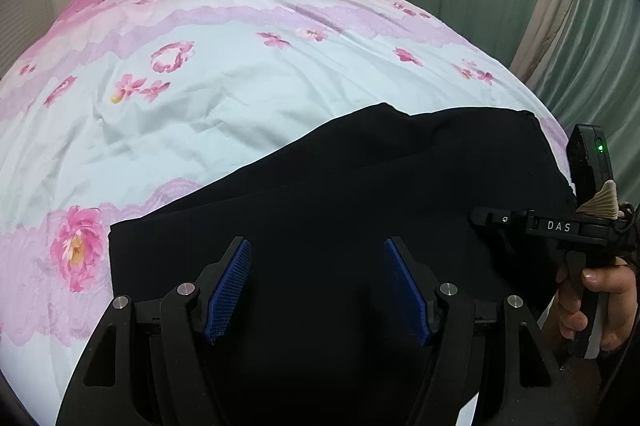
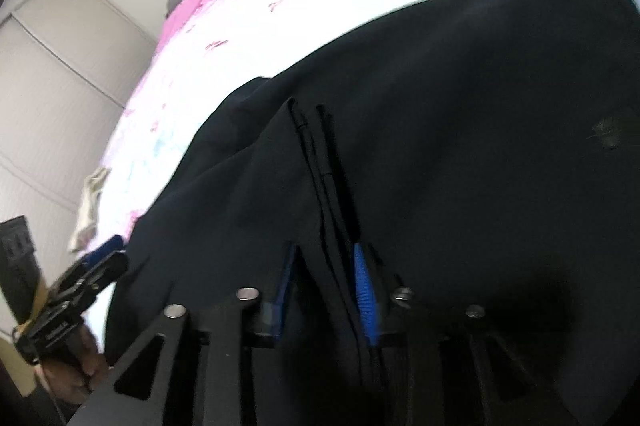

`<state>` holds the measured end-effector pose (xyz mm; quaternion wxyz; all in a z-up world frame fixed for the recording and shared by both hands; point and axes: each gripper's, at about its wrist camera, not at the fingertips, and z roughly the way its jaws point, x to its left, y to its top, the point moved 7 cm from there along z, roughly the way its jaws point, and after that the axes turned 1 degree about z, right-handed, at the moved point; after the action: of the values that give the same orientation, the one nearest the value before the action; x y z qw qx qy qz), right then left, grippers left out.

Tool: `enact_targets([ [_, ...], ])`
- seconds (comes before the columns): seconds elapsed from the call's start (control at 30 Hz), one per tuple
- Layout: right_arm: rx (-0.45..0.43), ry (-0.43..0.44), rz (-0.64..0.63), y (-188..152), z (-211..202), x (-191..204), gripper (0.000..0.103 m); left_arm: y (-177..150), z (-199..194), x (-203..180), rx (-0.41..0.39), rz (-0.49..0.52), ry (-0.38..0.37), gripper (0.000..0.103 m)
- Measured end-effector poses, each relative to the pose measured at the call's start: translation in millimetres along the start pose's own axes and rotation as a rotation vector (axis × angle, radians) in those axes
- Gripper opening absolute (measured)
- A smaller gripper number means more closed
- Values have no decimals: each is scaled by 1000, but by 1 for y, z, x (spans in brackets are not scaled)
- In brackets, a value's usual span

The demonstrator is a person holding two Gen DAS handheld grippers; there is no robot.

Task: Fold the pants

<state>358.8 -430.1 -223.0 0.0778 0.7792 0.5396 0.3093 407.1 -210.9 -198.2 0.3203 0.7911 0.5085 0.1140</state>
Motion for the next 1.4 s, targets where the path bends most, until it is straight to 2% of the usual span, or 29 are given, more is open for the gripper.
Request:
enact_targets([
  [0.13, -110, -120, -5, -9, -42, -7, 53, 2, -10, -9, -17, 4, -8, 68],
  [0.27, -256, -233, 103, -21, -93, -34, 70, 8, -13, -35, -30, 24, -38, 68],
  [0.4, -377, -294, 253, -33, -140, -81, 71, 16, -8, -76, -39, 69, -75, 68],
  [0.47, -415, -302, 320, -36, -152, -101, 76, 19, -5, -97, -47, 88, -93, 68],
  [0.63, -463, -217, 557, -50, -167, -174, 78, 31, 6, -156, -55, 150, -137, 68],
  [0.77, -465, -150, 695, -54, -150, -200, 78, 35, 15, -188, -49, 191, -156, 68],
  [0.87, -432, -103, 788, -68, -138, -222, 78, 36, 21, -206, -46, 215, -164, 68],
  [0.97, -432, -38, 809, -75, -126, -233, 78, 33, 27, -214, -35, 233, -161, 68],
  [1.1, -509, 113, 799, -69, -122, -235, 80, 26, 38, -217, -11, 238, -152, 68],
  [1.2, -536, 119, 736, -59, -129, -227, 79, 22, 42, -220, 2, 244, -154, 68],
  [1.27, -494, 74, 686, -54, -123, -229, 79, 21, 43, -222, 1, 253, -150, 68],
  [1.33, -478, 88, 696, -55, -120, -236, 80, 22, 44, -222, 0, 247, -147, 68],
  [1.4, -500, 130, 728, -46, -112, -249, 80, 23, 44, -222, -1, 243, -142, 68],
])
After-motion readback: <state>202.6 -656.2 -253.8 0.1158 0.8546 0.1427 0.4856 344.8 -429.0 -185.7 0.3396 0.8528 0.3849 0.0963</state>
